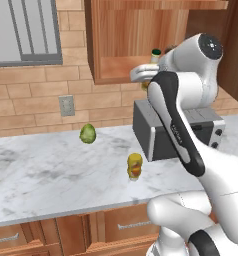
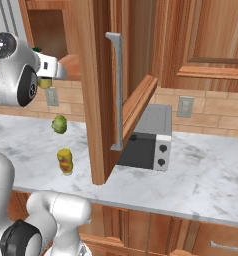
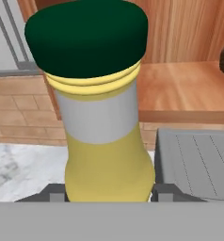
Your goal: Pick the mustard and mustard from the counter and place them in the cabinet.
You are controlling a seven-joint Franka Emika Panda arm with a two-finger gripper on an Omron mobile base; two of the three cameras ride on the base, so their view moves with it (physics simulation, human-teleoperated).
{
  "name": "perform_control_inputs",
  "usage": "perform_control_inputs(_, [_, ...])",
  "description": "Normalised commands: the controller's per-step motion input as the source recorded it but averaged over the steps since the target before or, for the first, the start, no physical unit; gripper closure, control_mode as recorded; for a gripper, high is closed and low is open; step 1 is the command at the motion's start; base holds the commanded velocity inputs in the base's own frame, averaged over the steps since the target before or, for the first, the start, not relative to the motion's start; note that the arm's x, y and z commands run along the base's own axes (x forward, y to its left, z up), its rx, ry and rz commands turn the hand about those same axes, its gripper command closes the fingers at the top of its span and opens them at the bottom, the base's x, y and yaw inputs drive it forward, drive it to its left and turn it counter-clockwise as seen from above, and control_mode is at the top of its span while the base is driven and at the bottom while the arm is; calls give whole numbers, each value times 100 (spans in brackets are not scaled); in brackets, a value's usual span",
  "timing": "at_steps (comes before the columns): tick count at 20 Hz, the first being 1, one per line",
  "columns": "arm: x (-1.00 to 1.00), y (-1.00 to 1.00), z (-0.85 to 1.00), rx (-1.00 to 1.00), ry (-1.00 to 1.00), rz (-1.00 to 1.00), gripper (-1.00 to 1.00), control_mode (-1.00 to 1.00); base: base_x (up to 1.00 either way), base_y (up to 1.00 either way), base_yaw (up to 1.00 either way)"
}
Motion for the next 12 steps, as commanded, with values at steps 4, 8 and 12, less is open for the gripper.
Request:
perform_control_inputs(4, [0, 0, -2, 0, -2, -8, 100, -100, 0, 0, 0])
perform_control_inputs(8, [8, 0, 0, 0, -2, -5, 100, -100, 0, 0, 0])
perform_control_inputs(12, [22, 0, 0, 0, -2, -4, 100, -100, 0, 0, 0])
